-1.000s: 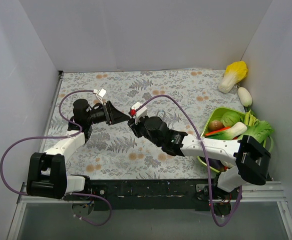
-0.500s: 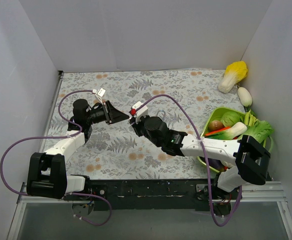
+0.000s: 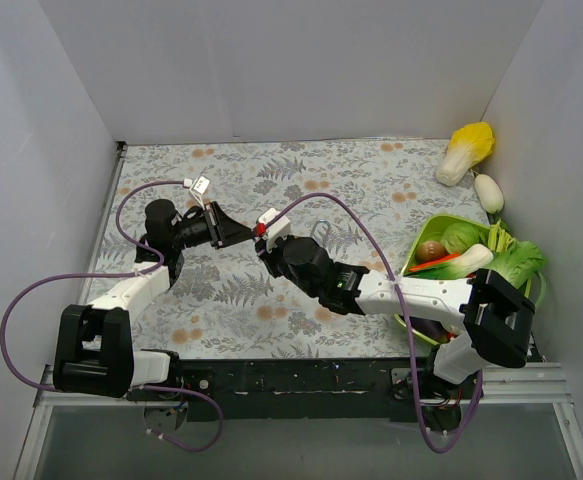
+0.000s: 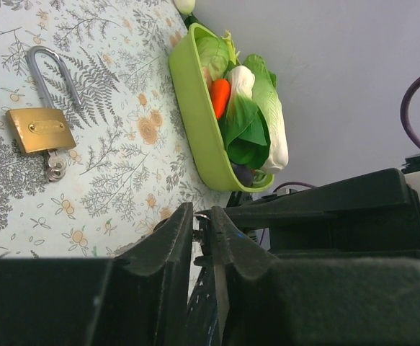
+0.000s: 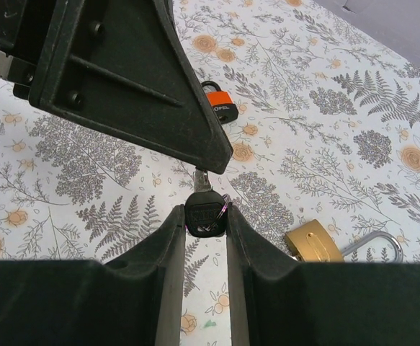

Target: Unlock with the key

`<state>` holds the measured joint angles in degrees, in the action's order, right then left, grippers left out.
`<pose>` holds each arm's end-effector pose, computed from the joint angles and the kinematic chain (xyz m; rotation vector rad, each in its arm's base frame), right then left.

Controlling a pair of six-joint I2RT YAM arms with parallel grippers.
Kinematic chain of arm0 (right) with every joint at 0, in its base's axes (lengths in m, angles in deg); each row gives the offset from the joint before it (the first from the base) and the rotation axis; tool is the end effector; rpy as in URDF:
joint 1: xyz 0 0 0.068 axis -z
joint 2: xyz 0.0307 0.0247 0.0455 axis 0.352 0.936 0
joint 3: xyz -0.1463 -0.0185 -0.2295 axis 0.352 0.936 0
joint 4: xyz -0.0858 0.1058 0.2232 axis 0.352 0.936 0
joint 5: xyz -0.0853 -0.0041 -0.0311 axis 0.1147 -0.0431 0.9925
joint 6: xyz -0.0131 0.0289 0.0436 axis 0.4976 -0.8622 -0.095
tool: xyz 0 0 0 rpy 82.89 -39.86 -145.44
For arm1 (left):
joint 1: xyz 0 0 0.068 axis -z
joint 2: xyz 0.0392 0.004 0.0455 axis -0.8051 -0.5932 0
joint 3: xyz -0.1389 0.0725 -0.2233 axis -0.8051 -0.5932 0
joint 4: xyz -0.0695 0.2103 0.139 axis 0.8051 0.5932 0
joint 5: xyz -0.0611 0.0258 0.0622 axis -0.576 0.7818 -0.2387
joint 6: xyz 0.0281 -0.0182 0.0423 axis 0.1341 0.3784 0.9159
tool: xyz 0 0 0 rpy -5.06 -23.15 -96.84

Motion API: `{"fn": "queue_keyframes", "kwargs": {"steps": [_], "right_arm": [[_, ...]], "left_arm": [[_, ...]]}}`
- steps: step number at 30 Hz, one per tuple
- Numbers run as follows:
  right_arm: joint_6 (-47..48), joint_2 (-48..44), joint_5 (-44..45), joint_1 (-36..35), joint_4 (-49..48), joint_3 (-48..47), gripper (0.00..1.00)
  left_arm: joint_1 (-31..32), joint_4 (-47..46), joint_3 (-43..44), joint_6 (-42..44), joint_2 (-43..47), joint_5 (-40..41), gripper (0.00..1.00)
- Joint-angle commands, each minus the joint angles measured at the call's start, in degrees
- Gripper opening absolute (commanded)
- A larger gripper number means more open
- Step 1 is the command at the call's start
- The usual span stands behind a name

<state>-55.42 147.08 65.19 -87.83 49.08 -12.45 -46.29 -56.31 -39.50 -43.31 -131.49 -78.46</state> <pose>0.1500 0.3170 0.2841 -0.6681 1.6315 0.4735 0.2603 -0.0643 0.2452 -0.5217 2.1150 -1.9501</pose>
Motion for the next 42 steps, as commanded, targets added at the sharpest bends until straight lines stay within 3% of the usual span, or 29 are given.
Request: {"fn": "queue_keyframes", "kwargs": {"steps": [1, 2, 7, 14, 15, 19, 22, 25, 29, 32, 42], "right_arm": [[0.86, 0.14, 1.07, -0.45, -3.24, -1.67, 0.01], [0.78, 0.14, 1.25, -0.54, -3.15, -1.67, 0.01], [0.69, 0.32, 2.74, -0.45, -2.54, -2.02, 0.01], [-1.68, -0.64, 3.18, -0.54, -1.13, -1.94, 0.03], [-2.3, -1.17, 3.18, -0.46, -1.21, -1.5, 0.06], [-3.0, -5.47, -1.03, 0.16, -1.22, 0.79, 0.51], [-5.11, -10.13, -7.61, 2.44, 0.01, 3.07, 0.62], [-9.85, -15.93, -14.99, 7.26, -0.24, 7.02, 0.65], [-14.42, -22.17, -36.21, 16.48, -3.32, 11.42, 0.67], [-14.87, -22.19, -44.6, 18.09, -0.44, 10.03, 0.68], [-16.54, -16.56, -54.65, 18.18, 2.04, 8.26, 0.64]], "left_arm": [[0.14, -2.66, -0.72, -0.86, 0.41, -0.46, 0.13], [0.05, -2.57, -0.72, -0.77, 0.32, -0.63, 0.08], [0.14, -2.57, -0.64, -0.86, 0.32, -0.81, 0.0], [0.14, -1.43, -0.64, 0.11, 0.76, 0.51, 0.0], [0.05, -0.39, -0.37, 0.46, 1.02, 0.69, 0.0], [0.14, 5.06, 1.11, 5.1, 1.99, 3.41, 0.0], [0.22, 6.74, 1.39, 7.67, 3.49, 4.03, 0.0], [0.93, 6.22, 1.65, 8.28, 3.93, 2.02, 0.0], [3.21, 1.14, 0.69, 6.18, 3.58, -3.61, 0.0], [4.7, -2.92, 0.07, 4.24, 3.75, -6.25, 0.0], [6.9, -5.21, -0.64, 4.24, 5.07, -8.1, 0.0]]}}
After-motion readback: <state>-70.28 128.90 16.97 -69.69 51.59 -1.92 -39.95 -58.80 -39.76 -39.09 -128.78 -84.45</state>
